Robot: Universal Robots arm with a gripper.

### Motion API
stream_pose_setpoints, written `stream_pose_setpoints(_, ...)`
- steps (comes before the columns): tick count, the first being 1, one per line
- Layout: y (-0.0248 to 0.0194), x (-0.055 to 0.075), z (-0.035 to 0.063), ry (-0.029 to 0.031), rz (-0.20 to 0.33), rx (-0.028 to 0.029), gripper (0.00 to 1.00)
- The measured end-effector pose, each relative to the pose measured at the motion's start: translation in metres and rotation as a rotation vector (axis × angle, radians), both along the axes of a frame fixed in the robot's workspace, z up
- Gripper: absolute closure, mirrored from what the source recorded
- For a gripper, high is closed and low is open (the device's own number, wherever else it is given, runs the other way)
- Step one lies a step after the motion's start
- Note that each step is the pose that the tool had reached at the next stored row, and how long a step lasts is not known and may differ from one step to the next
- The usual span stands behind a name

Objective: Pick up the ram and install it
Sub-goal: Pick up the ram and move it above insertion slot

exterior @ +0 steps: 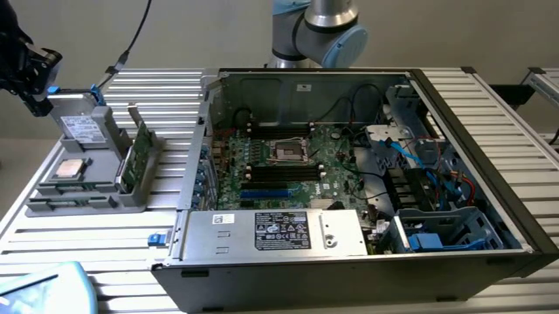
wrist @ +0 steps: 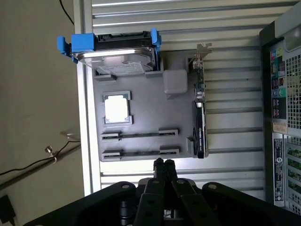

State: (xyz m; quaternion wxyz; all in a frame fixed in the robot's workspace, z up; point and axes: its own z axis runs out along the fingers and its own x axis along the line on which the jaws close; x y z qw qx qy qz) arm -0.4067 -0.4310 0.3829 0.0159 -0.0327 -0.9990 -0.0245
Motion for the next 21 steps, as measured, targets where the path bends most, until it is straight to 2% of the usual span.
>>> stream_pose_setpoints(9,0.0,0.0,0.0,0.0003,-0.002,-0.0001,0.89)
stream_pose_setpoints(21,-0.0001,-0.0029,-0.004,0.0003,-0.128,-0.0001,0.89)
